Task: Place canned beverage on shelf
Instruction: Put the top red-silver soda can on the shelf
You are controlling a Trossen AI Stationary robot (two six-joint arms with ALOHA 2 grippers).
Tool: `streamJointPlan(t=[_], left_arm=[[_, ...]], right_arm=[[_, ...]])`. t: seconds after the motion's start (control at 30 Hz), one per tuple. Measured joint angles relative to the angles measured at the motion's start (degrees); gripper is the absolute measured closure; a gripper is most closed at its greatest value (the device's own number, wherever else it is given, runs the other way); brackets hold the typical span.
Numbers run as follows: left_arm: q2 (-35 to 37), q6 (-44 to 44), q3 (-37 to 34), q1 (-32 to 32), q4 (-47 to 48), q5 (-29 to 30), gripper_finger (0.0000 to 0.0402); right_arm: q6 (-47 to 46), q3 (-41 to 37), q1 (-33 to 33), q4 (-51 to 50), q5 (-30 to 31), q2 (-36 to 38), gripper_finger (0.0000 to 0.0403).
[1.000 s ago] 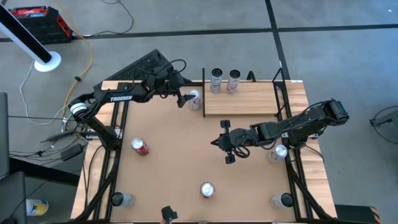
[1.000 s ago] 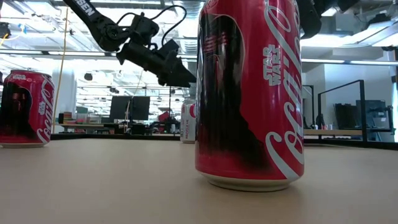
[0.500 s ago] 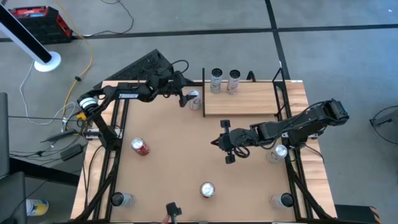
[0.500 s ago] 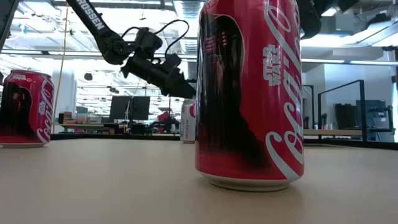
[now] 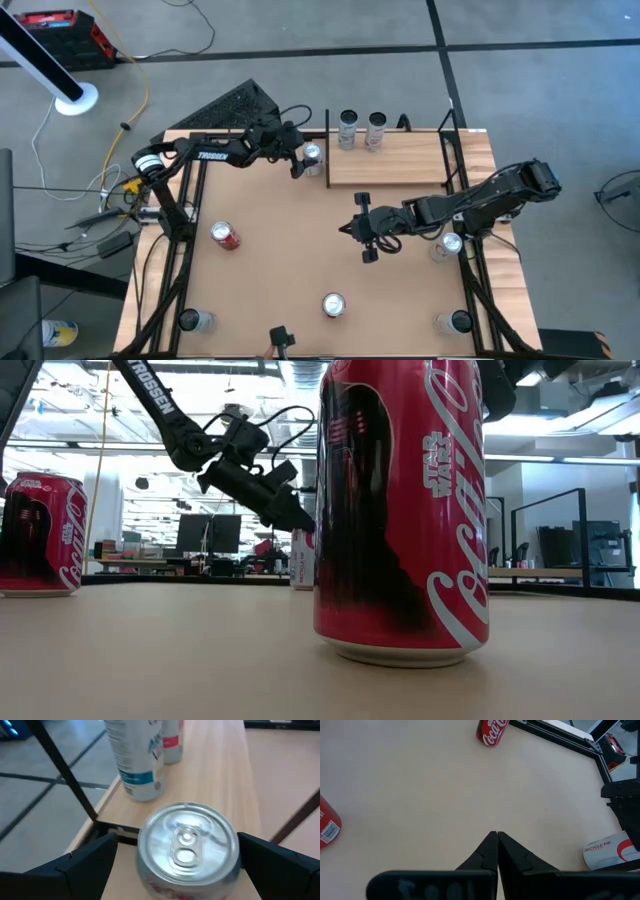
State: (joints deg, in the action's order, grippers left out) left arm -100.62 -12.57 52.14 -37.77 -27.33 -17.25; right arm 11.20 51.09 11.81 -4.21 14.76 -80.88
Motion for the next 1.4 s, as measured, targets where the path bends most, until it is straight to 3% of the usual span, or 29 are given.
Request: streamJointPlan(t=[0.6,0.73,0.87,0.97,1.2,1.4], left_arm=[[-1.8,-0.8,0.1,1.9,1.1,0.1,0.0014],[-1.7,-0.3,0.1,2.0,1.1,1.7,0.0047],[-1.6,0.0,0.1,2.0,2.8,3.1,0.0118],[-1.4,1.2,0.2,2.1,4.6,2.5,0.0126],[5.4,0.4,0.0,5.9,16.9,-0.1,0.0126],[15.8,-1.1,-0.2,15.7,27.6,0.0,0.0126]], right_arm=[[-0.2,0.0,-0.4,0.2,-1.4,0.0,0.0375],[-0.2,0.0,-0.7,0.2,-1.4,0.0,0.0375],[-0.2,0.0,-0.7,0.1,-1.4,0.0,0.0375],[-0.2,0.0,-0.7,0.0,-1.4,0.0,0.0375],[-1.6,0.0,0.1,-3.7,-1.4,0.0,0.0375],[-2.2,0.0,1.6,-5.8,-1.4,0.0,0.0375]])
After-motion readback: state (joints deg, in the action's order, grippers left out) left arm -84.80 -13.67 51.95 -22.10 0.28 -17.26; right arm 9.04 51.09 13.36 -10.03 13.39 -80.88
